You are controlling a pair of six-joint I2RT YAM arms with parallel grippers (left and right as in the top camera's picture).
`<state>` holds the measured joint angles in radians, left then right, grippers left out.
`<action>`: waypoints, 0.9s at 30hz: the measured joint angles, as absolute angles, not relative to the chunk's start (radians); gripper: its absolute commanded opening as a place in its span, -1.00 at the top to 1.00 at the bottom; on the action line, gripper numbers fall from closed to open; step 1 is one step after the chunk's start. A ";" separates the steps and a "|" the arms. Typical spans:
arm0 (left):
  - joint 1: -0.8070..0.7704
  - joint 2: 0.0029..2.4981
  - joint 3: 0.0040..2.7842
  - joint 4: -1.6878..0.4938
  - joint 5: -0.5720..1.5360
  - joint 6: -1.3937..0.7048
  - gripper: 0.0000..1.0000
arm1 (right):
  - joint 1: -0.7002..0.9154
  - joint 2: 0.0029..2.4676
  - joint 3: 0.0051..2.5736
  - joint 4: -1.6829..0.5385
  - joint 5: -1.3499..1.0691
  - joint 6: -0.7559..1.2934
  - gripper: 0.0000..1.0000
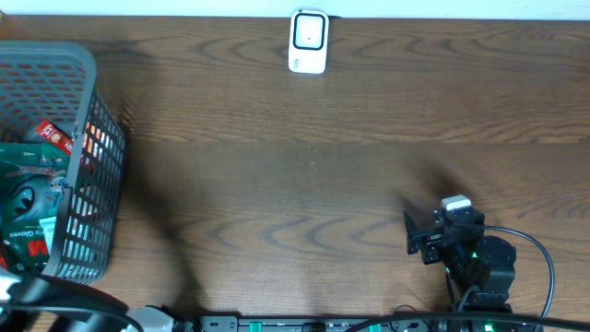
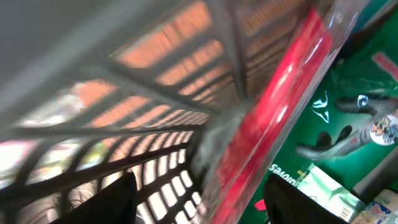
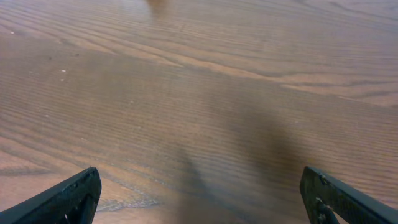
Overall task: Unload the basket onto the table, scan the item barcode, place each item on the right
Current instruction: 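Grasp the red-handled dustpan package inside the basket with the left gripper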
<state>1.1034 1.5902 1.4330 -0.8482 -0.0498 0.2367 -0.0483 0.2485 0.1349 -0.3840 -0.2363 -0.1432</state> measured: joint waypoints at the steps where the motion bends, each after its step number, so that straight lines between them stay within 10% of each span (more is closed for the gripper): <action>1: 1.103 1.603 1.433 -0.849 -0.040 0.237 -0.30 | -0.048 0.249 0.135 -0.385 -0.232 -0.143 -0.99; 8: 1.103 1.676 1.433 -0.857 0.041 0.245 -0.29 | -0.048 0.249 0.135 -0.385 -0.222 -0.143 -0.98; 13: 1.103 1.699 1.433 -0.855 0.074 0.260 0.32 | -0.048 0.249 0.135 -0.386 -0.219 -0.143 -0.99; 27: 1.103 1.704 1.433 -0.857 0.156 0.289 0.85 | -0.048 0.249 0.135 -0.386 -0.211 -0.143 -0.99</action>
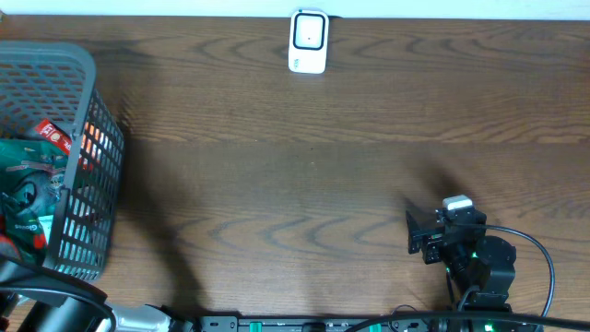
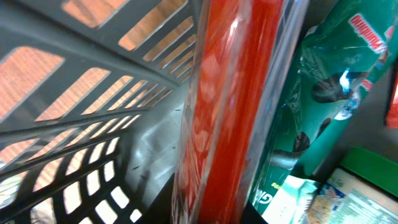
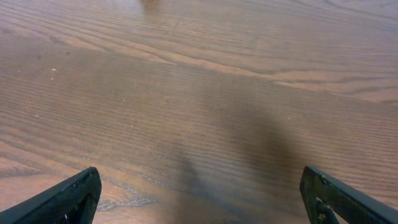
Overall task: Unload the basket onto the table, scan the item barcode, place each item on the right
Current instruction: 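Grasp the red-handled dustpan package inside the basket with the left gripper, then lift the dustpan package out of the basket with the left gripper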
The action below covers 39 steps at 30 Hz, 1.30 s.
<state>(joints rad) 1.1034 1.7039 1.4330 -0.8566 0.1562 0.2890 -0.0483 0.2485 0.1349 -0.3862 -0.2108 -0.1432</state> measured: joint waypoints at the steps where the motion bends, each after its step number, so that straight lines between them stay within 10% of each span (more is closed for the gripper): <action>1: 1.105 1.704 1.433 -0.856 0.165 0.289 0.85 | -0.048 0.249 0.135 -0.386 -0.211 -0.143 -0.98; 39: 1.104 1.191 1.433 -0.786 0.451 0.118 0.85 | -0.048 0.249 0.135 -0.372 -0.209 -0.143 -0.99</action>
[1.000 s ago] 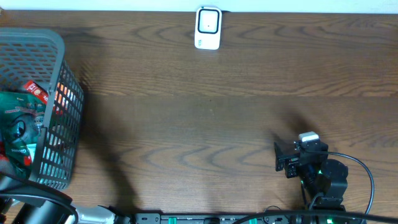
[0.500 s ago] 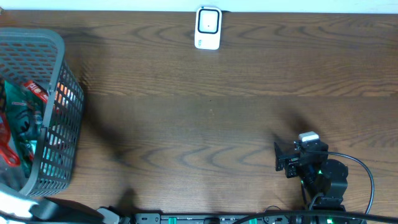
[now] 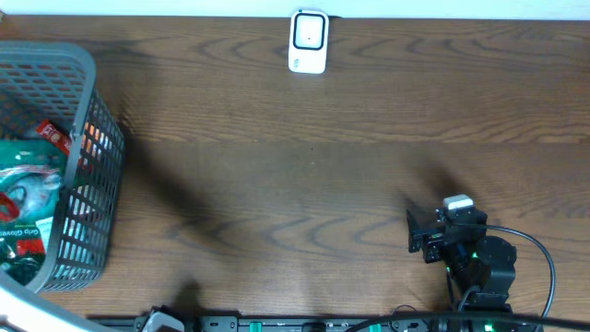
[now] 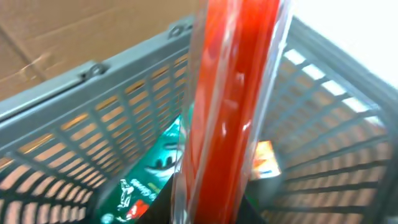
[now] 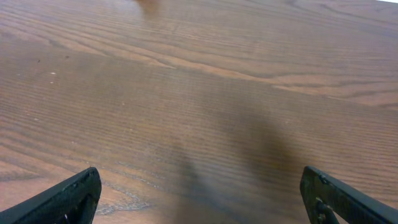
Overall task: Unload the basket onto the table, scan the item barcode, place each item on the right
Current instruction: 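Lift the dustpan package out of the basket with the left gripper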
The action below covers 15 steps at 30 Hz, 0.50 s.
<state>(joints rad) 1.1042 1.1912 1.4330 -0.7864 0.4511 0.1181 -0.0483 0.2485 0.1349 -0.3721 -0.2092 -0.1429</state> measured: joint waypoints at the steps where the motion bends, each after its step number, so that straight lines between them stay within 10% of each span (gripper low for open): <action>1: 1.104 1.180 1.433 -0.781 0.475 0.106 0.85 | -0.048 0.249 0.135 -0.371 -0.209 -0.143 -0.99; 15: 1.093 1.092 1.433 -0.707 0.911 0.020 0.85 | -0.048 0.249 0.135 -0.362 -0.209 -0.142 -0.99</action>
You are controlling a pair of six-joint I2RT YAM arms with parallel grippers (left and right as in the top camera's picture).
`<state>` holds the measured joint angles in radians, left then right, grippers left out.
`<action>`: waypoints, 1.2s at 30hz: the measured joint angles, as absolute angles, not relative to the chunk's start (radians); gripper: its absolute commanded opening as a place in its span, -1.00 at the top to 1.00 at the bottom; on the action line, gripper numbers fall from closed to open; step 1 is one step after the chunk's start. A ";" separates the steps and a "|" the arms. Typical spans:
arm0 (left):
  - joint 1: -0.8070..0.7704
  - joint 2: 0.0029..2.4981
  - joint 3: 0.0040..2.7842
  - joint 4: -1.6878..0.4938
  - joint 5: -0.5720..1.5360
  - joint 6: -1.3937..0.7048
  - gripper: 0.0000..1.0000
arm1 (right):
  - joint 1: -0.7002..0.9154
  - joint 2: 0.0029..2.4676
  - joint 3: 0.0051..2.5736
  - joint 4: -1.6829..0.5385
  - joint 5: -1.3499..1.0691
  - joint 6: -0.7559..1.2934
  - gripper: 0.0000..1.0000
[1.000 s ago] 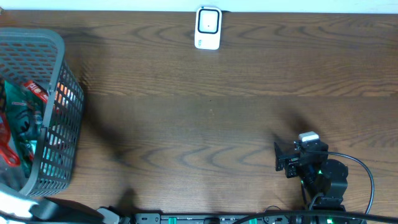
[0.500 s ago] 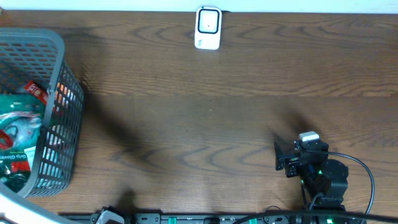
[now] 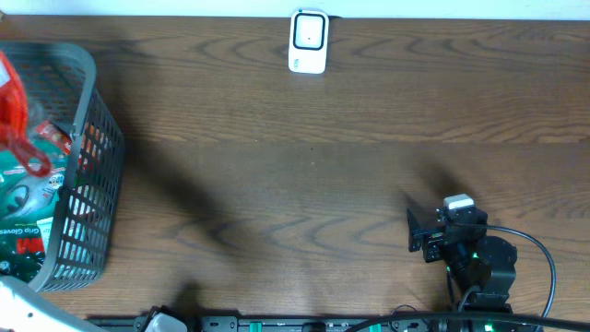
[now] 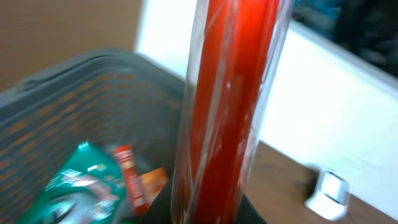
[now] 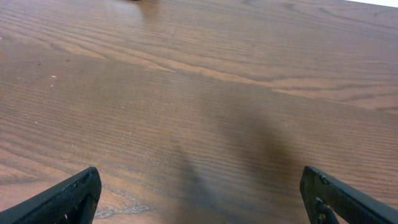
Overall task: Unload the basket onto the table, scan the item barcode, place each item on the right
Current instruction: 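Lift the dustpan package out of the basket with the left gripper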
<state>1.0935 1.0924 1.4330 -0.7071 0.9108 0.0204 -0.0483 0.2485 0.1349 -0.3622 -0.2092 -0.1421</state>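
Observation:
A long red item in clear wrap (image 4: 230,106) stands upright between the dark fingers of my left gripper (image 4: 208,214), which is shut on it. It hangs above the grey basket (image 4: 74,93); from overhead the red item (image 3: 13,92) shows over the basket's (image 3: 88,138) far left part. The white barcode scanner (image 3: 309,41) lies at the table's far edge, and the left wrist view catches the scanner (image 4: 326,190) low on the right. My right gripper (image 5: 205,199) rests open above bare wood, nothing between its fingers (image 5: 68,196).
Inside the basket lie a green glove packet (image 3: 23,198) and a small red and orange packet (image 4: 134,177). The right arm (image 3: 461,244) sits near the front right edge with its cable. A white wall (image 4: 348,112) runs behind the table.
My left gripper has risen with the red item, from just above the basket's inside to well over its rim, and the scanner has come into its view. The right arm has not moved.
My left gripper was open deep in the basket beside the red item. Then the item filled the view between the fingers, low among the packets. Later it was held above the packets, and now clear over the rim. The right gripper stayed open throughout.

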 measured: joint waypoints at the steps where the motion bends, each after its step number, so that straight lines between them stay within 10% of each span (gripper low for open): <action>1: 1.087 1.089 1.433 -0.703 0.937 0.019 0.85 | -0.048 0.249 0.135 -0.362 -0.209 -0.142 -0.99; 13: 0.756 1.093 1.433 -0.679 1.129 0.049 0.85 | -0.048 0.249 0.135 -0.362 -0.210 -0.142 -0.99; 36: 0.186 1.590 1.431 -0.677 0.861 0.116 0.85 | -0.048 0.249 0.135 -0.369 -0.210 -0.142 -0.99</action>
